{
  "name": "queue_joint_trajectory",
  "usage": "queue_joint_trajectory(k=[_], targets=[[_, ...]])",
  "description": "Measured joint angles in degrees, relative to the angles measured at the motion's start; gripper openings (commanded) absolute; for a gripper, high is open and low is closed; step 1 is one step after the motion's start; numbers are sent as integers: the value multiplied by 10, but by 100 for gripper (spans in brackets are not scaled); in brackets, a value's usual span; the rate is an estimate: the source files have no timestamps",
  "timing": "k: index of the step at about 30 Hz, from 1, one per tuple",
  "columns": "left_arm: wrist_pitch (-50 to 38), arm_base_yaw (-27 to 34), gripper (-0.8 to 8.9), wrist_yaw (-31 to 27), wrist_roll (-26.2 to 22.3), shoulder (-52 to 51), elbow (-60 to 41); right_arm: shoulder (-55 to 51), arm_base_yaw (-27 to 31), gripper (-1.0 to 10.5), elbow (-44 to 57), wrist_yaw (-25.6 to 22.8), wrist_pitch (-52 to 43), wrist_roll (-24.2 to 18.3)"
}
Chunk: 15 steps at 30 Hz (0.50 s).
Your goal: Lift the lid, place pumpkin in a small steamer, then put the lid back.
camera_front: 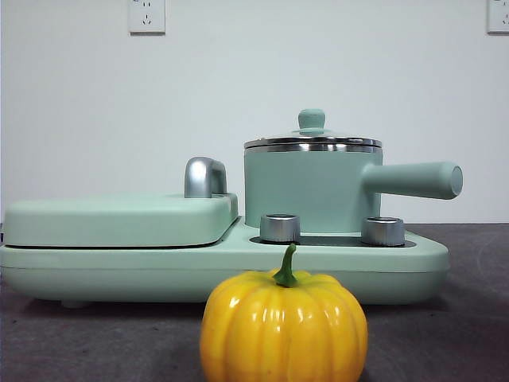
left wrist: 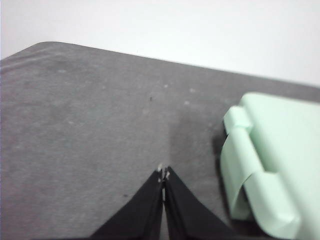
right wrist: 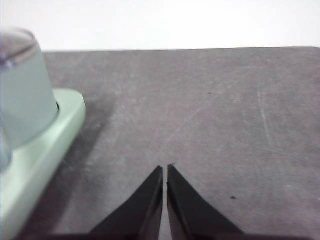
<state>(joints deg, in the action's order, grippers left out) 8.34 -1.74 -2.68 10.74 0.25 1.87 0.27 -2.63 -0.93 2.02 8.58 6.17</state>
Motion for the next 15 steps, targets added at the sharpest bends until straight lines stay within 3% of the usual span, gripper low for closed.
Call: queue_joint_trajectory(k=[5,9,15], targets=[[2,-8,7,50,54,9,1,0,-1,11,-14,25,2,69],[9,-22,7,56,86,37,27,2,-1,11,-69,27,22,120],[9,-44,7,78,110,109,123,52,-1,11,-182,67,120,151]])
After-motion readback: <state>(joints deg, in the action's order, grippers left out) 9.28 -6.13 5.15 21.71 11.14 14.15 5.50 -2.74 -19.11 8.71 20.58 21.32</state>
